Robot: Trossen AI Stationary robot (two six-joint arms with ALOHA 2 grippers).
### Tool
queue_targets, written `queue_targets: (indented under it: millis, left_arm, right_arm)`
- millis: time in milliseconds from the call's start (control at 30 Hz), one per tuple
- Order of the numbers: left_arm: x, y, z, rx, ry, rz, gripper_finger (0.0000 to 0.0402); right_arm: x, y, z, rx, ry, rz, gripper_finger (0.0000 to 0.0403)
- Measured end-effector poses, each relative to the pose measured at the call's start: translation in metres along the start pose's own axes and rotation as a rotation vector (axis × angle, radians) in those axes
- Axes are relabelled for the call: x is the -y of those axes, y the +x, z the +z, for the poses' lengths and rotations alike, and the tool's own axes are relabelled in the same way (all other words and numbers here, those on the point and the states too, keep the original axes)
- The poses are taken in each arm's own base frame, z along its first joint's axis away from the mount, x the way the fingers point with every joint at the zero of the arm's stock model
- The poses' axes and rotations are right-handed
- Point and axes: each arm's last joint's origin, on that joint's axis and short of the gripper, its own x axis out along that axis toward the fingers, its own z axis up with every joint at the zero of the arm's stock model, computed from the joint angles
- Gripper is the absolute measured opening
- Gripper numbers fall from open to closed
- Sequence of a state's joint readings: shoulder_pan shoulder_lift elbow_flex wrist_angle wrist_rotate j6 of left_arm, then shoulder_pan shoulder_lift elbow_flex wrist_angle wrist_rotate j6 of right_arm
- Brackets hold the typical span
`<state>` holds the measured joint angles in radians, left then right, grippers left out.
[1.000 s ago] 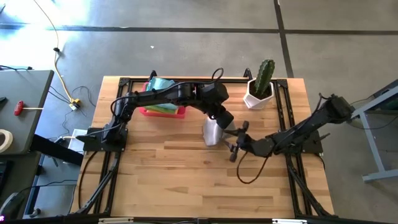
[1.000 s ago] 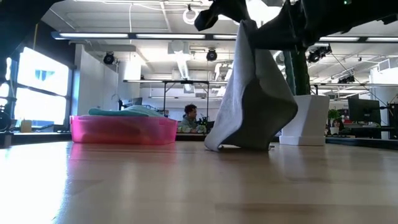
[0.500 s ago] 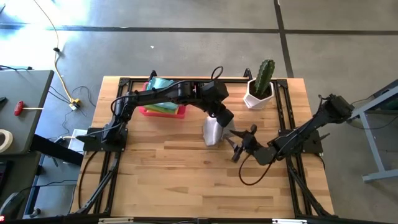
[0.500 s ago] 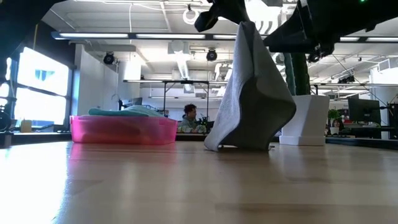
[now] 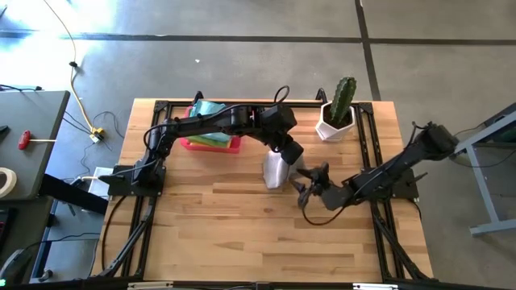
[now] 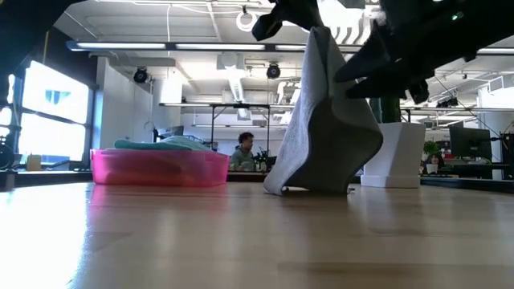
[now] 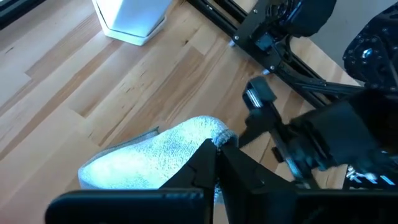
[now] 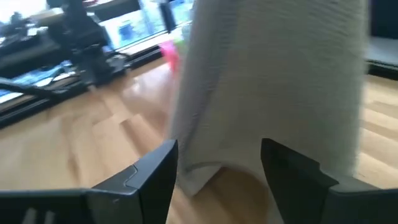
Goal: Fold microfiber towels
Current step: Fold the gray towel on the table
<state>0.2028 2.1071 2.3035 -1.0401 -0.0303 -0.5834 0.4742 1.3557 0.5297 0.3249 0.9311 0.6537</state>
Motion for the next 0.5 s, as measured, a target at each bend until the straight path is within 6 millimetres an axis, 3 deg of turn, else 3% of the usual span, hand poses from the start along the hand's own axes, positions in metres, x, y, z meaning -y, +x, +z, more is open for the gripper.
queue_targets:
  millis: [267, 500]
  left_arm:
    - [0.000, 0.000, 0.000, 0.000, 0.011, 0.000, 0.0007]
    - [0.000, 0.000, 0.000, 0.000, 0.018, 0.000, 0.0007]
  right_arm:
    - [0.000, 0.018, -0.009, -0.011, 0.024, 0.003, 0.0226]
    - [0.000, 0.018, -0.008, 0.000, 0.039, 0.003, 0.0226]
